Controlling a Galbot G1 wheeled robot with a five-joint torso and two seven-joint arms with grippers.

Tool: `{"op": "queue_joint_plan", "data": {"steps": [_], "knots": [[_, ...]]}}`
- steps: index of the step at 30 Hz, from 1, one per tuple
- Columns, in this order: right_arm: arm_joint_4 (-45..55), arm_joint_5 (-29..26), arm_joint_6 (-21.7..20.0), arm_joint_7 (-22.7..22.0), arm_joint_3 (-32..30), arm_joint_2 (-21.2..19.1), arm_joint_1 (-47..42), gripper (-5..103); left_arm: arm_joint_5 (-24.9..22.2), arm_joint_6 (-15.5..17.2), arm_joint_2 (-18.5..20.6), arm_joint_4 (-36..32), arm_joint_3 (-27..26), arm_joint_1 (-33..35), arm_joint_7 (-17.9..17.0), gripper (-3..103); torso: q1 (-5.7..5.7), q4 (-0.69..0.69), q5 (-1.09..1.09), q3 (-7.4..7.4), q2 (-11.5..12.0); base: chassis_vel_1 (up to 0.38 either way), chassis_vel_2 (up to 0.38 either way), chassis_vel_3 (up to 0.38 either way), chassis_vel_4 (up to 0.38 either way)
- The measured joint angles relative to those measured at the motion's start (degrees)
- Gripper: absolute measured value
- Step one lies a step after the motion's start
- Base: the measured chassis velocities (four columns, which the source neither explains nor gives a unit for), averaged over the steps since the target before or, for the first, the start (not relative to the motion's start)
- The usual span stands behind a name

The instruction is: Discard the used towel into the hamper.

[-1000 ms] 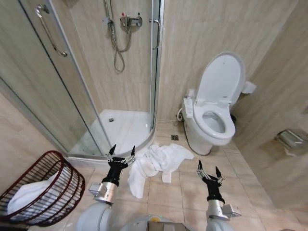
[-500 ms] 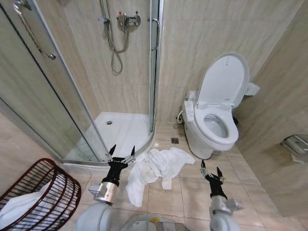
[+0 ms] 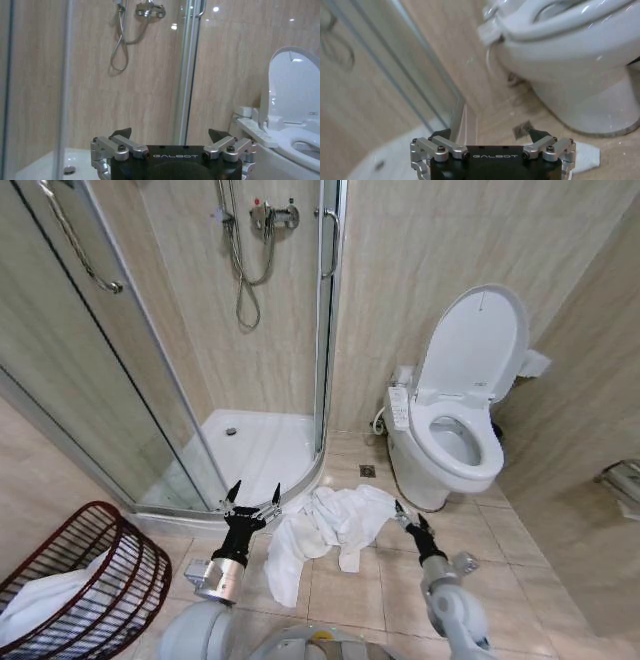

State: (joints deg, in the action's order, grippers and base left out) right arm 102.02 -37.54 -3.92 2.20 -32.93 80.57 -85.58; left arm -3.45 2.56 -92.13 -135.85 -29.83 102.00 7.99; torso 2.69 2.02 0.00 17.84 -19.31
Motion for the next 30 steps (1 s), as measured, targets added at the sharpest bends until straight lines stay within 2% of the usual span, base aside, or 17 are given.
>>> {"op": "queue_joint_plan", "data": {"steps": [3, 5, 6, 9, 15, 18, 22, 25, 30], "knots": [[-2.5, 2.71, 0.79, 0.23, 1.9, -1.07, 0.85, 100, 0.0, 0.0, 0.0, 0.0, 0.0, 0.0, 0.0, 100, -0.23, 0.0, 0.01, -0.38, 0.6, 0.043, 0.064, 0.036, 0.052], [-5.79, 7.31, 3.21, 0.93, 4.25, -2.26, 1.49, 100, 0.0, 0.0, 0.0, 0.0, 0.0, 0.0, 0.0, 100, -0.45, 0.0, 0.0, -0.79, 1.23, 0.055, 0.04, 0.055, 0.054], [-5.79, 7.31, 3.21, 0.93, 4.25, -2.26, 1.49, 100, 0.0, 0.0, 0.0, 0.0, 0.0, 0.0, 0.0, 100, -0.45, 0.0, 0.0, -0.79, 1.23, 0.055, 0.04, 0.067, 0.054], [-10.83, 13.02, 6.33, 1.8, 5.86, -2.24, 3.29, 100, 0.0, 0.0, 0.0, 0.0, 0.0, 0.0, 0.0, 100, -0.73, 0.0, 0.0, -1.46, 2.18, 0.074, 0.055, 0.076, 0.069], [-15.59, 15.49, 5.78, 1.76, 7.33, -3.01, 6.05, 100, 0.0, 0.0, 0.0, 0.0, 0.0, 0.0, 0.0, 100, -1.1, 0.0, 0.0, -2.06, 3.15, 0.081, 0.084, 0.093, 0.083], [-21.47, 16.33, 3.58, 2.77, 8.23, -3.58, 9.71, 100, 0.0, 0.0, 0.0, 0.0, 0.0, 0.0, 0.0, 100, -1.43, 0.01, -0.01, -2.73, 4.15, 0.09, 0.099, 0.119, 0.101], [-25.6, 17.25, 2.96, 2.61, 9.32, -3.01, 12.15, 100, 0.0, 0.0, 0.0, 0.0, -0.01, 0.0, 0.0, 100, -1.54, 0.02, 0.0, -3.0, 4.53, 0.064, 0.072, 0.086, 0.074], [-34.74, 22.95, 5.71, 4.97, 6.95, -0.13, 17.31, 100, 0.0, 0.0, 0.0, 0.0, 0.01, 0.0, 0.0, 100, -1.58, 0.01, 0.01, -3.13, 4.68, 0.002, 0.013, 0.025, 0.006], [-41.45, 23.8, 7.57, 5.6, 5.88, -0.3, 19.67, 100, 0.0, 0.0, 0.0, 0.0, -0.01, 0.0, 0.0, 100, -1.57, -0.02, 0.0, -3.12, 4.68, 0.0, 0.0, 0.0, 0.0]]}}
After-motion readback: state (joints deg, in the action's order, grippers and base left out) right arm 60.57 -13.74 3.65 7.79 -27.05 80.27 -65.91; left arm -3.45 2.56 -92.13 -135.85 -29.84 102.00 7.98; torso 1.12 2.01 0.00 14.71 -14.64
